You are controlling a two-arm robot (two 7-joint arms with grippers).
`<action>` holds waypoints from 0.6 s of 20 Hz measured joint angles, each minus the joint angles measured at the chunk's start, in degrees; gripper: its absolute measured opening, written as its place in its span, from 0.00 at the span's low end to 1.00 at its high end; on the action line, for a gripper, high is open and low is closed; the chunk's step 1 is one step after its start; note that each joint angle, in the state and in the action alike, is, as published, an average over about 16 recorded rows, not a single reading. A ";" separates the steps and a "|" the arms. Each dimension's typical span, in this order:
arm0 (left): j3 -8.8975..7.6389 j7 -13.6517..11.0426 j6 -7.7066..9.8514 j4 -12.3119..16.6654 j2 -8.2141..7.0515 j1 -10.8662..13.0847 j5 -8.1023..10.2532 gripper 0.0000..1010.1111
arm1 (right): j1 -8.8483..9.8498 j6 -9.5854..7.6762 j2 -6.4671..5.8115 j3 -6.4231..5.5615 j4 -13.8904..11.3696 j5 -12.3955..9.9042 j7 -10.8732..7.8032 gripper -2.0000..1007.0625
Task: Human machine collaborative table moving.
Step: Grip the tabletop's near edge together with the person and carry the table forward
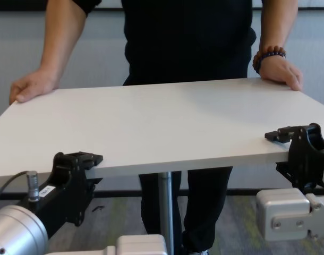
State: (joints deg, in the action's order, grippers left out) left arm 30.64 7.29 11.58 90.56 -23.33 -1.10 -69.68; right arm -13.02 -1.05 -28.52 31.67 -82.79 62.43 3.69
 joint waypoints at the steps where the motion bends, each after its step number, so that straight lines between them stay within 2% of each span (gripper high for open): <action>1: 0.18 0.09 0.00 -0.44 0.14 -0.40 -0.02 0.27 | -0.43 0.16 0.14 0.18 0.58 -0.03 0.19 0.27; 12: 1.82 1.25 0.25 -6.26 1.95 -4.74 -0.23 0.27 | -4.73 2.22 1.60 2.02 7.43 -0.54 2.69 0.27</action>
State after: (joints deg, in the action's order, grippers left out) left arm 32.46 8.54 11.84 84.30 -21.37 -5.84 -69.91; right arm -17.76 1.18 -26.92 33.69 -75.36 61.89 6.37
